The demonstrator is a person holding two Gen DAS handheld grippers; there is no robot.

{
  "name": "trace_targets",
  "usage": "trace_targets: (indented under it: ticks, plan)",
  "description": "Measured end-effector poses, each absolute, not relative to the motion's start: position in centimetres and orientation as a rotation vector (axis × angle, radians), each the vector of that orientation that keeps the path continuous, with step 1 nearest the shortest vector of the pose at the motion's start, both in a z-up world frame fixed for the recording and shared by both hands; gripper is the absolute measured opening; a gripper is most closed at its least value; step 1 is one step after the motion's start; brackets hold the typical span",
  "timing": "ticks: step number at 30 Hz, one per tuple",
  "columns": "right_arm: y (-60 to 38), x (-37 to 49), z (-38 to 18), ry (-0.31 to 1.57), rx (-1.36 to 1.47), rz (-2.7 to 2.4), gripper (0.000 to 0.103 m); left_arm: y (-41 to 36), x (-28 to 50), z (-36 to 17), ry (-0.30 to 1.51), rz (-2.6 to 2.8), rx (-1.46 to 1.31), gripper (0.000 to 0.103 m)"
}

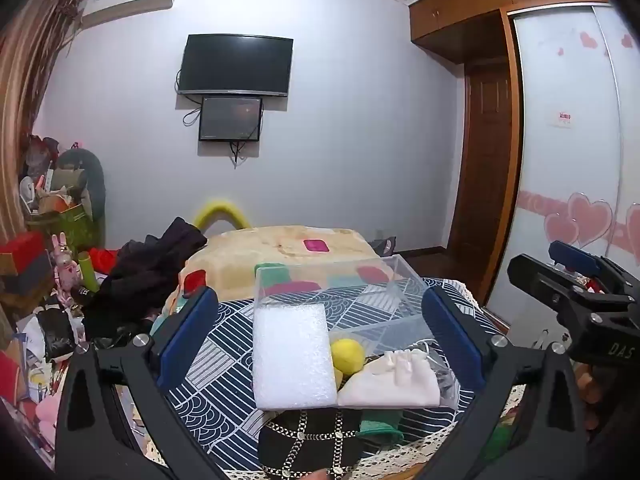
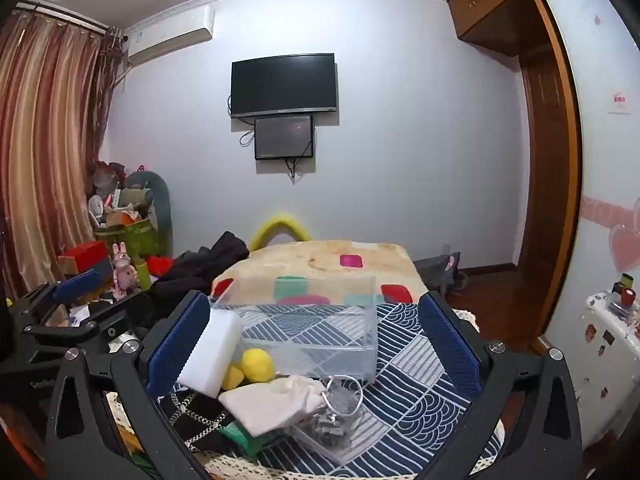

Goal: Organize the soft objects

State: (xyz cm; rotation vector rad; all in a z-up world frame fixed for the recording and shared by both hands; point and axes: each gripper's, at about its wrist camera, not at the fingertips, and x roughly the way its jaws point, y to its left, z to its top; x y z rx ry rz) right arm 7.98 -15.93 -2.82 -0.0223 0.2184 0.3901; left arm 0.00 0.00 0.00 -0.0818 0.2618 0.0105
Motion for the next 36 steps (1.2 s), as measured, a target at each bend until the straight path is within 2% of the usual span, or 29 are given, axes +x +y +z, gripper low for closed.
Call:
trace_targets:
  ticks: [36]
  plan:
    - [-16.2, 6.6, -2.4, 0.204, -0.020, 0.386, 0.103, -0.1, -0.7, -0.1, 0.259, -0.002, -0.071, 0.103]
